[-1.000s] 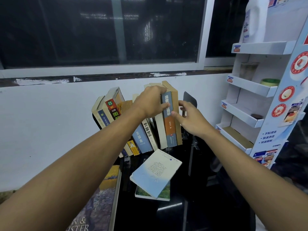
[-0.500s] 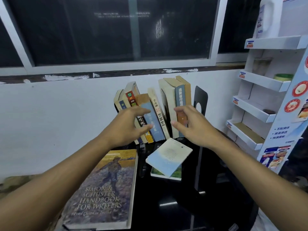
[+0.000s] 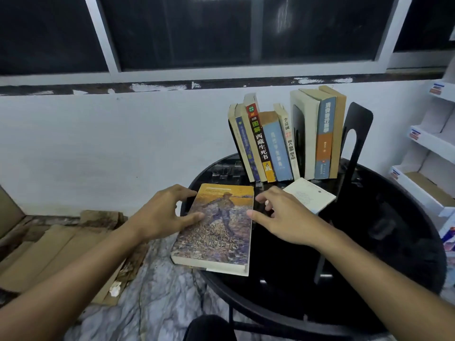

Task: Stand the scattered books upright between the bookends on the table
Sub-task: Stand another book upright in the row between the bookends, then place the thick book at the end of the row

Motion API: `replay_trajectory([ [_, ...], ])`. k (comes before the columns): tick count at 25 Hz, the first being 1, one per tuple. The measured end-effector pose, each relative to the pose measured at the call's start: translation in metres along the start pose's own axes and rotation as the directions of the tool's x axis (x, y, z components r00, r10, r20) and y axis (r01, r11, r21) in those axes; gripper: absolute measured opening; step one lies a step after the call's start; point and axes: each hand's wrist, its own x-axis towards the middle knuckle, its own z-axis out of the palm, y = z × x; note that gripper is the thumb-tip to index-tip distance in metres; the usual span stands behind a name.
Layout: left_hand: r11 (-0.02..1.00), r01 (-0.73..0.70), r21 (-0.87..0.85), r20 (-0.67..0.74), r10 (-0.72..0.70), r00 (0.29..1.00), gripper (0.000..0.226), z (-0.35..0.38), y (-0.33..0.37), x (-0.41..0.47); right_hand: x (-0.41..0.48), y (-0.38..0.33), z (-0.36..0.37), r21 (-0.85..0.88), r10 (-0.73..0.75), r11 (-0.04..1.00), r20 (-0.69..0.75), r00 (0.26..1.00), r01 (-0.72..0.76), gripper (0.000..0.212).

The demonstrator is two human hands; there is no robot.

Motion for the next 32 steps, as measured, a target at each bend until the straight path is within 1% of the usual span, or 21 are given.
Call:
replay_trajectory([
  [3, 0.997, 0.075, -0.016, 0.020, -0.075, 0.997, 0.083, 0.006, -0.005, -0.014, -0.001, -0.009, 0.014, -0.013, 0.025, 1.000, 0.040, 0.999, -0.024, 0.056],
  [6, 0.990, 0.129, -0.054, 0.041, -0.127, 0.991, 0.078, 0.014, -0.001, -0.019, -0.001, -0.015, 0.019, 0.035, 0.038, 0.999, 0.046, 0.998, -0.040, 0.056],
  [11, 0.976, 0.195, -0.096, -0.013, -0.197, 0.980, 0.079, 0.024, 0.006, -0.025, -0.001, -0.015, 0.026, 0.039, 0.065, 0.997, 0.116, 0.991, -0.070, 0.068],
  [14, 0.966, 0.213, -0.146, -0.006, -0.216, 0.976, 0.079, 0.028, 0.011, -0.031, 0.001, -0.009, 0.020, 0.100, 0.069, 0.991, 0.147, 0.987, -0.085, 0.076],
  [17, 0.967, 0.202, -0.156, 0.040, -0.198, 0.979, 0.078, 0.032, 0.013, -0.040, 0.002, -0.003, 0.010, 0.130, 0.055, 0.988, 0.200, 0.978, -0.082, 0.075],
  [21, 0.963, 0.179, -0.201, 0.080, -0.166, 0.983, 0.063, 0.026, 0.007, -0.036, 0.006, -0.002, 0.006, 0.073, 0.037, 0.996, 0.219, 0.975, -0.054, 0.066],
  [22, 0.965, 0.169, -0.202, 0.100, -0.151, 0.983, 0.054, 0.025, 0.005, -0.032, 0.007, -0.004, 0.007, 0.062, 0.045, 0.996, 0.224, 0.974, -0.061, 0.068],
  [23, 0.969, 0.153, -0.192, 0.116, -0.132, 0.984, 0.045, 0.025, 0.003, -0.028, 0.008, -0.003, 0.010, 0.056, 0.054, 0.996, 0.223, 0.973, -0.068, 0.075],
  [24, 0.973, 0.141, -0.184, 0.127, -0.118, 0.985, 0.042, 0.026, 0.000, -0.023, 0.011, -0.002, 0.013, 0.054, 0.068, 0.995, 0.215, 0.974, -0.081, 0.084],
  [25, 0.973, 0.145, -0.179, 0.141, -0.121, 0.983, 0.047, 0.027, -0.002, -0.019, 0.014, 0.000, 0.015, 0.063, 0.076, 0.994, 0.212, 0.974, -0.091, 0.089],
  [26, 0.973, 0.152, -0.176, 0.149, -0.126, 0.981, 0.060, 0.029, -0.005, -0.015, 0.016, 0.000, 0.017, 0.076, 0.082, 0.992, 0.210, 0.974, -0.100, 0.088],
  [28, 0.970, 0.169, -0.176, 0.160, -0.141, 0.977, 0.085, 0.036, -0.011, -0.009, 0.019, -0.001, 0.018, 0.114, 0.096, 0.986, 0.211, 0.973, -0.122, 0.078],
  [29, 0.966, 0.180, -0.184, 0.162, -0.150, 0.975, 0.087, 0.038, -0.010, -0.008, 0.020, -0.001, 0.019, 0.132, 0.095, 0.983, 0.205, 0.974, -0.124, 0.079],
  [32, 0.958, 0.202, -0.201, 0.142, -0.176, 0.974, 0.069, 0.041, -0.007, -0.008, 0.016, 0.000, 0.021, 0.158, 0.090, 0.980, 0.174, 0.981, -0.118, 0.085],
])
